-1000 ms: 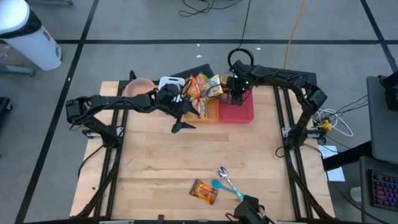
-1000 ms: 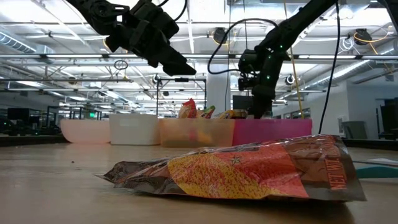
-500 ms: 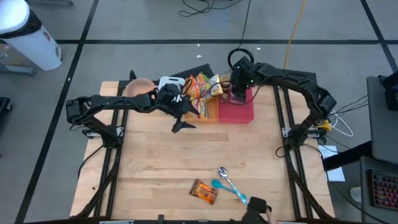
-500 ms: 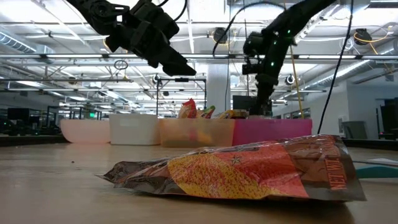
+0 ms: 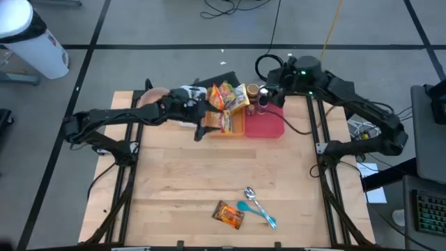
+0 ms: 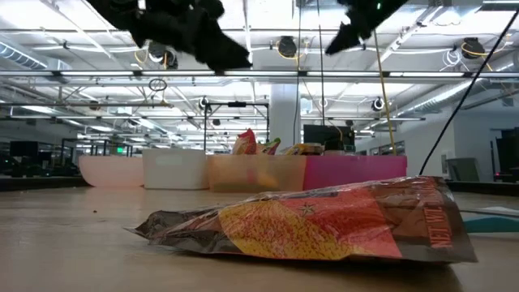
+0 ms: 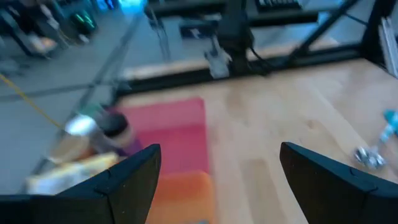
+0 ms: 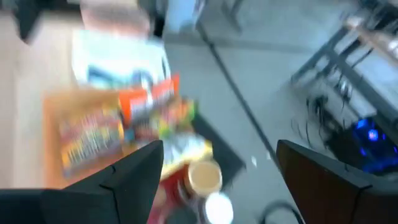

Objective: Pick & Place Food Item
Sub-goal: Put the blue patterned spoon into the white bin

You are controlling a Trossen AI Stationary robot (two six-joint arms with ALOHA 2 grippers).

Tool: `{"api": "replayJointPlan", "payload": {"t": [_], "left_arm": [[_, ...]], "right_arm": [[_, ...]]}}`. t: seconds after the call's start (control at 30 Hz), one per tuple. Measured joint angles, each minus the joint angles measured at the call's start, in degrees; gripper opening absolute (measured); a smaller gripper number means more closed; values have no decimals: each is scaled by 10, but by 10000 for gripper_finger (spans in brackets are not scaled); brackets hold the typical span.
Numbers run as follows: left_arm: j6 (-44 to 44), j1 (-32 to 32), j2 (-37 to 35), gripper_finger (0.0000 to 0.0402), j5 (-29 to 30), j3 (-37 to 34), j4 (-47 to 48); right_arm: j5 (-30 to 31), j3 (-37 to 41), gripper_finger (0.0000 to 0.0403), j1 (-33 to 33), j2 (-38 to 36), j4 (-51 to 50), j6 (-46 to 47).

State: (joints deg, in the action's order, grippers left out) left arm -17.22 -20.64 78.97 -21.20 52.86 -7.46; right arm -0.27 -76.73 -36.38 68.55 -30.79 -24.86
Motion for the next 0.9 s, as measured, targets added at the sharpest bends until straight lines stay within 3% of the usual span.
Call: {"api": "replayJointPlan", "payload": {"t": [0.17, 0.43, 0.67, 0.9], "left_arm": [[35, 1, -92, 337, 5, 0, 1], [101, 16, -246, 337, 3, 1, 66], [107, 106, -311, 337, 2, -1, 142], [157, 242, -301, 337, 21, -65, 50]], "right_arm": [[-51, 0, 303, 39, -31, 59, 57], [-149, 28, 299, 111, -10, 76, 104], [-148, 192, 299, 222, 8, 254, 112], [-130, 350, 297, 337, 14, 454, 178]]}}
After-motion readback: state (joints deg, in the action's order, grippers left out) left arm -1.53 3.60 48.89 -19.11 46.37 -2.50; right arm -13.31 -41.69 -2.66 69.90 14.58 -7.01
